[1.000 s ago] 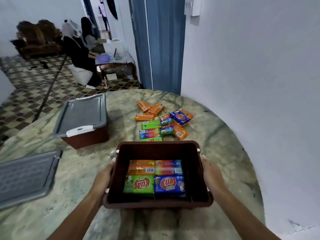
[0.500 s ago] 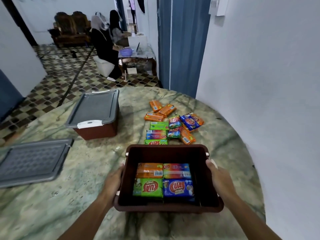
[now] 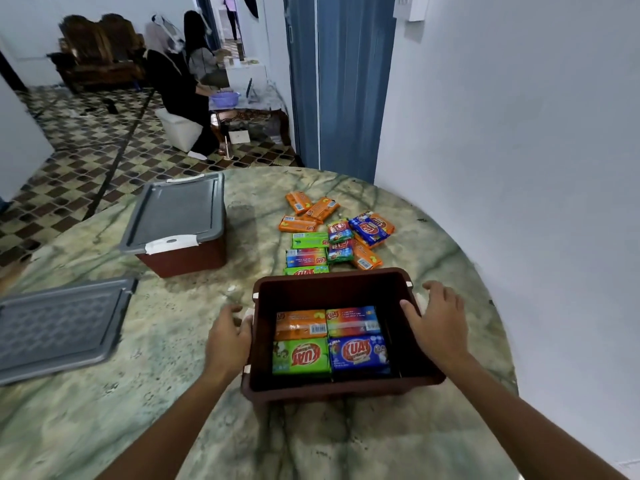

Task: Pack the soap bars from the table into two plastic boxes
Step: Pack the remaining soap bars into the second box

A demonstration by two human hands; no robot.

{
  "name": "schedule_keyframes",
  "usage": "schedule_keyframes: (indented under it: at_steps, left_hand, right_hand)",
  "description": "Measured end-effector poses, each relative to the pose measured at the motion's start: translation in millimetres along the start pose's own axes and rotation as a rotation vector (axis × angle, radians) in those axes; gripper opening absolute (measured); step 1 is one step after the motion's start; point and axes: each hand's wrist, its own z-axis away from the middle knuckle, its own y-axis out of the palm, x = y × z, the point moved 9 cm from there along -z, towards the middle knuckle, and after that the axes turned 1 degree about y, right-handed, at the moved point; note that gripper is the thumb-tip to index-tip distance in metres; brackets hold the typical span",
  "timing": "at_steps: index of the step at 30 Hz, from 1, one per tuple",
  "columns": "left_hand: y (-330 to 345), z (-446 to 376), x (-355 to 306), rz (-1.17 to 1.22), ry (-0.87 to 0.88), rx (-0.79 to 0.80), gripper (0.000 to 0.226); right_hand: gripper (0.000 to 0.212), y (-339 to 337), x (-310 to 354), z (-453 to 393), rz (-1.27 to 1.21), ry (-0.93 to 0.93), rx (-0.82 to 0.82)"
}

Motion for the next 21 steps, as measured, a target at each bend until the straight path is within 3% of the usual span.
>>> schedule_keyframes:
  at_steps: [2, 3, 4, 6, 8, 10, 12, 21]
  left_hand:
    - [-15, 4, -30, -0.229, 0.276, -0.121, 0.026]
    - [-19, 14, -54, -0.286, 0.460, -0.176, 0.026]
    - [-14, 25, -80, -0.300, 0.644, -0.169, 0.024]
    - [24, 46, -115, -0.332, 0.821, 0.137, 0.032]
    - [83, 55, -104, -0.592, 0.728, 0.542, 0.050]
    - [116, 51, -80, -0.943, 0.673, 0.702, 0.065]
    - [127, 43, -66, -1.082, 0.643, 0.703, 0.066]
    - [135, 33, -54, -1.080, 0.674, 0.643, 0.073]
  right_hand:
    - [0.034, -7, 43, 11, 0.174, -0.399, -0.106]
    - [0.032, -3, 65, 22, 0.184, -0.593, -0.080]
    - [0.032, 6, 85, 31, 0.169, -0.732, 0.047]
    - [0.045, 45, 101, 47, 0.193, -0.736, 0.492]
    - [0.081, 85, 93, 55, 0.437, -0.627, 0.770]
    - [0.105, 107, 90, 55, 0.625, -0.583, 0.844]
    - [0.111, 121, 89, 54, 0.683, -0.576, 0.834]
    - [0.117, 133, 97, 46, 0.731, -0.606, 0.793]
